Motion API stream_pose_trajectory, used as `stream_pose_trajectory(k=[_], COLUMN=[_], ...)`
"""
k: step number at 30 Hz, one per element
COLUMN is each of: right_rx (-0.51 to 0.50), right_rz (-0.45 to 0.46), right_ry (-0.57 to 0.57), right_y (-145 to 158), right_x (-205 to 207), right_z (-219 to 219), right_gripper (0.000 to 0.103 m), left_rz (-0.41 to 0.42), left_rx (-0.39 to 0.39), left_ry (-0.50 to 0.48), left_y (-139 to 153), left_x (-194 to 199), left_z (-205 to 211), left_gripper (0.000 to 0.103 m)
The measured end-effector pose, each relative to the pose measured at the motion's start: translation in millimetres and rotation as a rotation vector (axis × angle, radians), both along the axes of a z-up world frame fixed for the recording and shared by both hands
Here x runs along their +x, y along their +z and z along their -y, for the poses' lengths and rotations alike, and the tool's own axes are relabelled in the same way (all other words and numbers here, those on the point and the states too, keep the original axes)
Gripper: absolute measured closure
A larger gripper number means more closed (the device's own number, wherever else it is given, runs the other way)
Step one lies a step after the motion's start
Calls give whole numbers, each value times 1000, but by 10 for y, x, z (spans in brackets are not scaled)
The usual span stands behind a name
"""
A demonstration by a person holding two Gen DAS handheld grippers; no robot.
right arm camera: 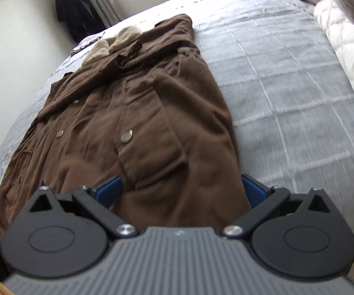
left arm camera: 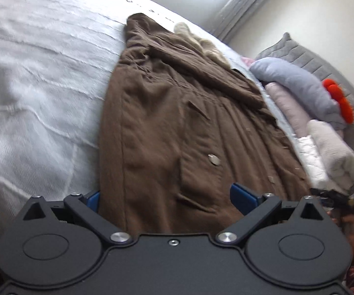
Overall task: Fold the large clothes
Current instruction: 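Grasp the coat hem with both tools and lift it toward the collar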
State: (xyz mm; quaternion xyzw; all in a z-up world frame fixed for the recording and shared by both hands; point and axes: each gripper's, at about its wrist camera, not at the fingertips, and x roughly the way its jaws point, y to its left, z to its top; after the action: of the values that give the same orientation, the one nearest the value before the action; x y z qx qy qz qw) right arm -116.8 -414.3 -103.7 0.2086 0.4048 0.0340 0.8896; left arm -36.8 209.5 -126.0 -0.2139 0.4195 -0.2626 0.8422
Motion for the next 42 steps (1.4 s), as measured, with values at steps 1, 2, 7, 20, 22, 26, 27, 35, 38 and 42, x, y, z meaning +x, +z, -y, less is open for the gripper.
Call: stream_pose_trajectory(k=[1, 2, 7, 20, 22, 26, 27, 35, 38, 42], right_rx=[9, 17, 67, -74, -76, -70, -69, -114, -137, -161], right_rz=[-8, -16, -77, -174, -177, -168, -164, -42, 13, 91], right_ry=[4, 5, -37, 21, 31, 71, 73, 83, 67, 45], right_y=[13, 25, 56, 86, 101, 164, 184, 548, 730, 937], right_x=[-28, -42, -20, 79, 75, 37, 23, -23, 58, 270], right_z=[1, 3, 41, -139, -150, -187, -195, -352, -373, -367], right_gripper=[1, 2, 5, 10, 27, 47, 54, 85, 86, 87], left_rz=[-7, -17, -30, -38, -38, -10, 0, 194, 253, 315], left_rx=[-12, -20, -23, 7, 32, 88, 94, 113, 85, 80], left_ry=[-6, -14, -62, -67, -62, -73, -76, -67, -53, -9], left_y=[5, 7, 11, 2, 16, 76, 104, 570, 752, 943], left_x=[-21, -39, -173, -285, -290, -318, -325, -330, -206, 79], left_z=[-7, -8, -1, 38, 41, 63, 80, 277, 320, 395], left_gripper=[4, 4, 5, 27, 37, 62, 68, 90, 90, 91])
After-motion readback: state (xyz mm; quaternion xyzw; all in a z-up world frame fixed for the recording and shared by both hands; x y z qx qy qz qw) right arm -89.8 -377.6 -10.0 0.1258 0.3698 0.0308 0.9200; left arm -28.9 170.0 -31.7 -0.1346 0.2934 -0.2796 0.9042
